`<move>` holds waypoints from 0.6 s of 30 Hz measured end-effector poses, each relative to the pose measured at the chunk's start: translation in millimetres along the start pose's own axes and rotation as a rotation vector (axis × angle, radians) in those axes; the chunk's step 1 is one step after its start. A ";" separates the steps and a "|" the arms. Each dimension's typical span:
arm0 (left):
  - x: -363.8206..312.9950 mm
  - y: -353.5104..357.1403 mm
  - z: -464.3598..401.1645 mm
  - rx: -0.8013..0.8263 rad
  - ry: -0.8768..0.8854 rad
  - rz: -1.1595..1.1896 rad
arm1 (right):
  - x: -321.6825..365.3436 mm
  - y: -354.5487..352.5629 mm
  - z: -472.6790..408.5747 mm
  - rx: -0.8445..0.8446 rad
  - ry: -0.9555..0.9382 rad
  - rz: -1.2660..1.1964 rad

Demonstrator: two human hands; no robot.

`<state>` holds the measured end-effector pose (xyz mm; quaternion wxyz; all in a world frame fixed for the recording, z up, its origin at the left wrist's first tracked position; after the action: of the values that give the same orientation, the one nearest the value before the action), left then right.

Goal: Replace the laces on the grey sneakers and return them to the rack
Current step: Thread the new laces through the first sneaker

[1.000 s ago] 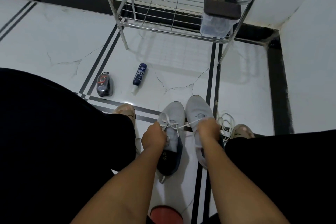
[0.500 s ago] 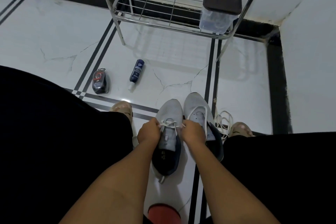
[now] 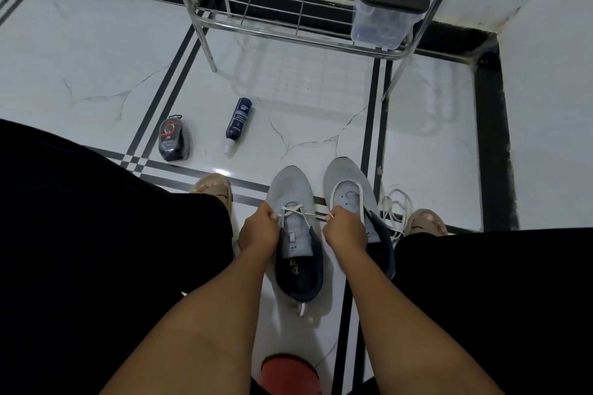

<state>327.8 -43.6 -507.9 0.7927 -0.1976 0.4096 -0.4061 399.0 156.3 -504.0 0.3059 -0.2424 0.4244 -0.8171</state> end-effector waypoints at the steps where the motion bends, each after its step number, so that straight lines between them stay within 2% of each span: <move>1: 1.0 -0.9 -0.1 -0.003 -0.016 0.014 | -2.8 1.0 -0.4 0.003 0.025 0.010; 8: -4.6 -6.6 0.1 0.004 -0.024 -0.010 | -4.8 9.3 -1.1 0.053 0.067 -0.005; 12: -21.1 -13.8 12.3 -0.043 0.005 0.013 | 12.7 -24.3 -2.9 -0.044 0.040 -0.270; 16: -18.7 3.8 19.3 0.055 -0.053 -0.064 | 47.6 -73.2 -3.7 -0.161 -0.097 -0.475; 18: -4.2 5.2 23.9 0.024 -0.123 0.027 | 55.8 -70.0 0.3 -0.126 -0.095 -0.591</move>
<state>348.3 -37.6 -495.2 0.8240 -0.2072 0.3577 -0.3874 339.9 148.5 -437.3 0.0589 -0.4116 0.3706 -0.8305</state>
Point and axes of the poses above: each hand's wrist, its own z-axis away from the middle knuckle, its own y-axis out of the palm, x = y × z, the point moved 9 cm from there along -z, towards the middle knuckle, and after that the axes turned 8 degrees about z, right-handed, at the moved point
